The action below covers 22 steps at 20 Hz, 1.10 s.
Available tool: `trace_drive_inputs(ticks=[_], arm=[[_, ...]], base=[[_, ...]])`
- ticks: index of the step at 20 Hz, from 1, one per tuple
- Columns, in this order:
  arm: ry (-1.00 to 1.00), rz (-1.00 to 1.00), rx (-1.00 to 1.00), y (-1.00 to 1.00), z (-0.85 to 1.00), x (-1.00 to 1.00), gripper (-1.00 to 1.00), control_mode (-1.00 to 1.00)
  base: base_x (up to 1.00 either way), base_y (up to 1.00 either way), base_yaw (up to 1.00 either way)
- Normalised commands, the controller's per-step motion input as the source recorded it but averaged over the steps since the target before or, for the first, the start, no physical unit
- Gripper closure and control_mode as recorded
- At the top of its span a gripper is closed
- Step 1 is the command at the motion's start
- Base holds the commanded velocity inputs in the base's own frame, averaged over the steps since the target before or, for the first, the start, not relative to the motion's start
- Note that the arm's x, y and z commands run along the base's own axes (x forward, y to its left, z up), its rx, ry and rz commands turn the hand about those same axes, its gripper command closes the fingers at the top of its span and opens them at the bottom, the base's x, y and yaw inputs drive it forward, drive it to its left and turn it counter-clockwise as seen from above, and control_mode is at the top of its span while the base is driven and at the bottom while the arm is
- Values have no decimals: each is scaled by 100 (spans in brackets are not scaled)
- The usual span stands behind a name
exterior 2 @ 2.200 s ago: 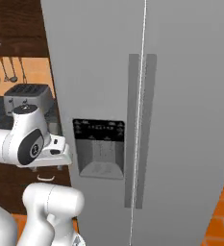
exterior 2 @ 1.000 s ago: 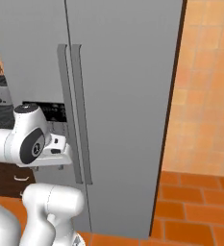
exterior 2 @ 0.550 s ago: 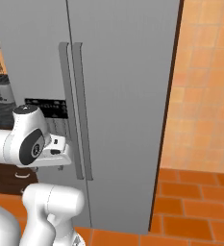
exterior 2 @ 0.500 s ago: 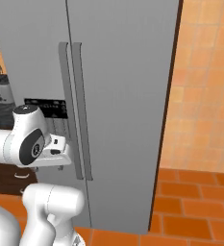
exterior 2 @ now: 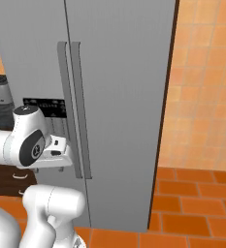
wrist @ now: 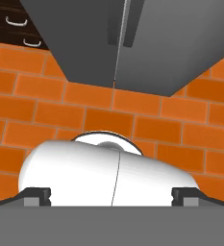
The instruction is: Grab a lemon wedge from the fridge and one ice cube from the ice bowl, and put them in the glass of lemonade.
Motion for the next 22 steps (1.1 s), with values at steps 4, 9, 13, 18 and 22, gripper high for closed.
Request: trace_drive_inputs(ticks=[4,9,13,18,22], arm=[[0,0,0,0,0,0,-100,100],[-5,0,2,2,6,-3,-100,-100],[-15,0,9,10,24,-1,-100,-100],[-25,0,20,16,44,-4,-100,-100],[-28,-3,3,9,96,-1,-100,-100]], base=[[0,0,0],[-3,0,0],[0,0,0],[0,0,0],[0,0,0]])
